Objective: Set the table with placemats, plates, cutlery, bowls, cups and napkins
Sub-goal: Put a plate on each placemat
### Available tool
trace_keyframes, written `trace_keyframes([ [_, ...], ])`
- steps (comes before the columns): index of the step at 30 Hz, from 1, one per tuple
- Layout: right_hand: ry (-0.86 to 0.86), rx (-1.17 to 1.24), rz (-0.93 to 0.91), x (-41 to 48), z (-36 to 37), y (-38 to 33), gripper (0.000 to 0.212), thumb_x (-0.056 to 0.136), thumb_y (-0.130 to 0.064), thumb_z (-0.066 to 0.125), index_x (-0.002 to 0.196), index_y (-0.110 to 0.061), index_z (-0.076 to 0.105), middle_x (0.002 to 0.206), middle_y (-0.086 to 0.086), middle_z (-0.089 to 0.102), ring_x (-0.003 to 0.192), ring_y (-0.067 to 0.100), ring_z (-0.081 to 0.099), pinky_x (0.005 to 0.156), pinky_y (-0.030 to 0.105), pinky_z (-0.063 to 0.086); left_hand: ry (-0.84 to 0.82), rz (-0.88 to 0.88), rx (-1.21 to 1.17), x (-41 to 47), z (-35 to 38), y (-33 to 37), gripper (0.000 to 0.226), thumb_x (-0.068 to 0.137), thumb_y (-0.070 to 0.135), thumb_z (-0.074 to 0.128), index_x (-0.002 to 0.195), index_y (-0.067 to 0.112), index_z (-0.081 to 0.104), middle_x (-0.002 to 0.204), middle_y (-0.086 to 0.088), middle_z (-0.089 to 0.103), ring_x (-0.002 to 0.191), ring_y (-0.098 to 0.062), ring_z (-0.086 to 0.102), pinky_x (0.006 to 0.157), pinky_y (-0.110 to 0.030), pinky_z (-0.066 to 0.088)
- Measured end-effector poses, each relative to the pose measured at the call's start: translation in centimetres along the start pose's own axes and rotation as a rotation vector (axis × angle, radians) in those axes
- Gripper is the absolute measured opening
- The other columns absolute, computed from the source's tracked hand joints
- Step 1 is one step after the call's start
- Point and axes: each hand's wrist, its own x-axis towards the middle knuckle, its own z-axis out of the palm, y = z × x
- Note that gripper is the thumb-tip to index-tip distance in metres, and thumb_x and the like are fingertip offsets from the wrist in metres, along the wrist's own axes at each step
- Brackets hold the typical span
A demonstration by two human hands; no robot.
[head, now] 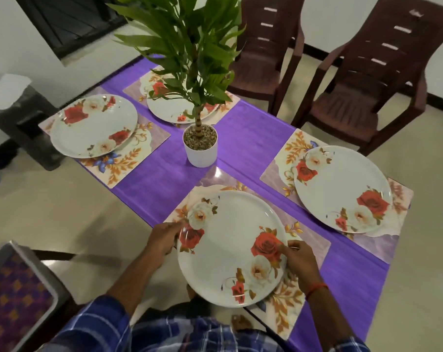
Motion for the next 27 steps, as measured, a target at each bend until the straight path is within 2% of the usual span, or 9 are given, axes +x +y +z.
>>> trace_keyframes([
  [4,0.040,0.057,0.040,0.2,1.2,0.2,0.029,0.078,-0.034,0.084,0.087,-0.010,0.070,0.079,0.007,0.075,0.079,0.028,0.072,0.077,0.046,0.060,-0.052,0.008,0.036,1.3,-0.3,1.7,0.033,0.097,0.024,0.068,0.067,0.013,0.059,0.038,0.010,0.050,0.027,-0.002,0.039,0.032,-0.014,0.029],
  [7,0.099,0.088,0.039,0.0,1.7,-0.1,0.025,0.081,-0.031,0.082,0.079,-0.010,0.069,0.076,0.010,0.074,0.075,0.027,0.070,0.077,0.049,0.059,-0.108,0.021,0.066,2.1,-0.4,2.5,0.026,0.095,0.025,0.071,0.077,0.007,0.069,0.050,0.004,0.067,0.035,-0.003,0.055,0.039,-0.016,0.041],
  [9,0.164,0.099,0.030,0.0,1.9,-0.2,0.020,0.084,-0.028,0.079,0.078,-0.014,0.067,0.079,0.009,0.073,0.077,0.027,0.068,0.081,0.050,0.057,-0.128,0.035,0.091,2.7,-0.5,2.9,0.023,0.095,0.027,0.071,0.081,0.010,0.071,0.058,0.004,0.072,0.046,-0.006,0.065,0.046,-0.018,0.048],
  [12,0.209,0.115,0.027,0.2,2.1,-0.2,0.017,0.086,-0.031,0.077,0.090,-0.018,0.069,0.089,0.006,0.074,0.085,0.026,0.070,0.085,0.049,0.059,-0.146,0.068,0.128,3.4,-0.4,3.2,0.023,0.095,0.031,0.072,0.082,0.012,0.070,0.054,0.010,0.068,0.046,-0.003,0.062,0.044,-0.016,0.044],
  [15,0.225,0.122,0.042,0.7,2.2,0.2,0.028,0.086,-0.037,0.075,0.104,-0.015,0.071,0.095,0.006,0.075,0.088,0.025,0.072,0.085,0.049,0.060,-0.161,0.072,0.142,3.8,-0.4,3.3,0.024,0.095,0.029,0.072,0.081,0.009,0.068,0.045,0.012,0.059,0.034,0.000,0.049,0.036,-0.014,0.036],
  [18,0.248,0.119,0.037,1.1,2.3,0.4,0.018,0.088,-0.034,0.073,0.096,-0.017,0.072,0.090,0.005,0.075,0.086,0.026,0.072,0.083,0.048,0.060,-0.172,0.068,0.145,4.3,-0.4,3.1,0.027,0.096,0.031,0.071,0.084,0.007,0.068,0.042,0.013,0.054,0.031,-0.001,0.044,0.036,-0.014,0.033],
  [23,0.285,0.169,0.043,0.8,2.5,0.2,0.008,0.093,-0.018,0.068,0.099,-0.013,0.068,0.092,0.005,0.072,0.084,0.021,0.068,0.068,0.032,0.054,-0.185,0.068,0.137,4.8,-0.4,2.3,0.027,0.096,0.032,0.070,0.095,0.005,0.070,0.052,0.009,0.063,0.043,-0.005,0.055,0.041,-0.017,0.042],
  [24,0.291,0.177,0.041,0.8,2.6,0.2,0.006,0.095,-0.016,0.066,0.100,-0.014,0.068,0.093,0.004,0.072,0.084,0.020,0.068,0.068,0.031,0.054,-0.188,0.069,0.125,4.8,-0.4,2.2,0.026,0.095,0.032,0.071,0.098,0.006,0.071,0.055,0.008,0.065,0.047,-0.006,0.056,0.042,-0.018,0.044],
  [27,0.298,0.195,0.048,1.1,2.8,0.7,0.008,0.095,-0.015,0.066,0.103,-0.013,0.068,0.098,0.006,0.072,0.089,0.022,0.068,0.081,0.038,0.057,-0.201,0.076,0.097,4.8,-0.3,1.8,0.022,0.095,0.031,0.071,0.100,0.010,0.071,0.054,0.013,0.064,0.055,-0.008,0.058,0.049,-0.021,0.046],
])
